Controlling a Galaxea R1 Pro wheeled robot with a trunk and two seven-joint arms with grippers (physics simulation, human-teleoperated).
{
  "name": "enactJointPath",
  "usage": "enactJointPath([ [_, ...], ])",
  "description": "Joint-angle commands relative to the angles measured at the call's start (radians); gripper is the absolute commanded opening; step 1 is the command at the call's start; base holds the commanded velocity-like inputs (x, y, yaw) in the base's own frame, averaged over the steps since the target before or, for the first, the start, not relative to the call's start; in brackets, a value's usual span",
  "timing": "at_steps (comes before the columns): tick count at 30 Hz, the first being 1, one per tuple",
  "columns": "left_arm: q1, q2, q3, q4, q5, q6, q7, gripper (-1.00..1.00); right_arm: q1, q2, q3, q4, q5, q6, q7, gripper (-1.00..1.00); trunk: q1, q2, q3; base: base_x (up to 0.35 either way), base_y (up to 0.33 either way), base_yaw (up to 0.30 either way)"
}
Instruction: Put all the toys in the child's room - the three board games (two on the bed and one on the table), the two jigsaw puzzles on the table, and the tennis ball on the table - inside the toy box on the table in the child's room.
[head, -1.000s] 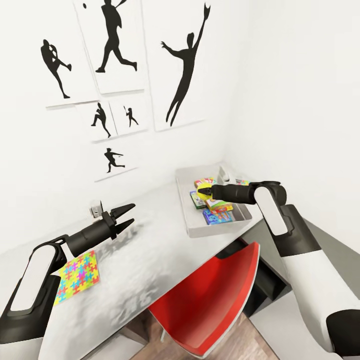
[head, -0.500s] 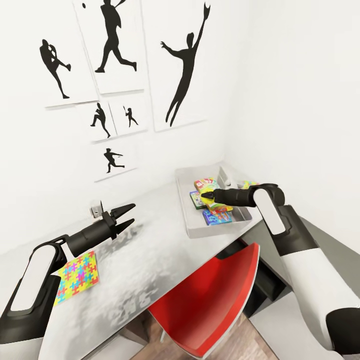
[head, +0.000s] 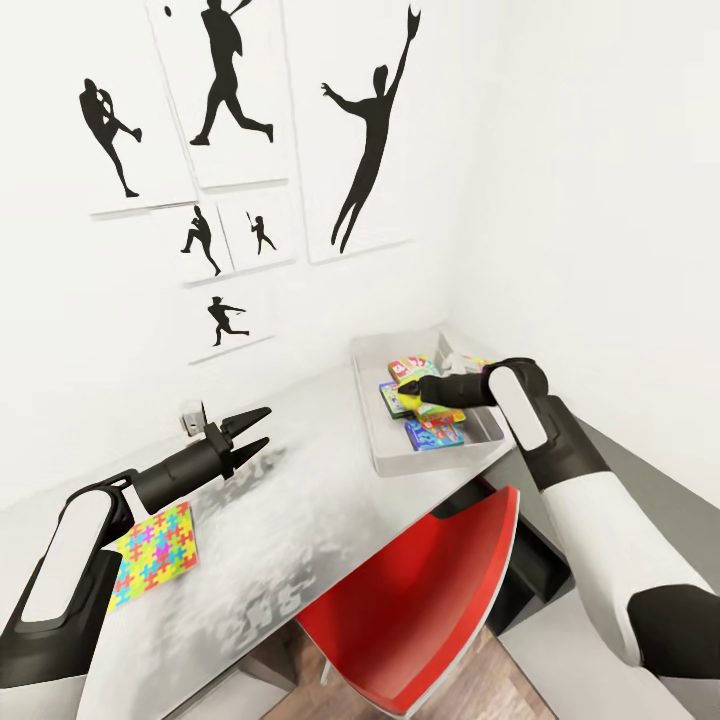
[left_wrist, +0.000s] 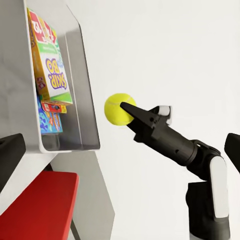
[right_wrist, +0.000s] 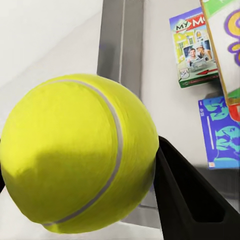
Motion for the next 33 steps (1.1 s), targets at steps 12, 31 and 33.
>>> enactJointPath([
  [12,-0.001,0.000,0.002,0.000,-0.006,0.004,-0.006,1.00,-0.017,0.008,-0.001,0.022,-0.009,0.002,-0.029,-1.00,0.001,-0.002,-0.002,0.000,0.000,0.000],
  [31,-0.001,0.000,0.001,0.000,-0.006,0.004,-0.006,1.00,-0.014,0.005,-0.003,0.022,-0.010,0.002,-0.028,-1.00,0.001,-0.002,-0.002,0.000,0.000,-0.011],
  [33,-0.001,0.000,0.001,0.000,-0.006,0.004,-0.006,1.00,-0.014,0.004,-0.003,0.022,-0.010,0.002,-0.028,-1.00,0.001,-0.002,-0.002,0.000,0.000,-0.003],
])
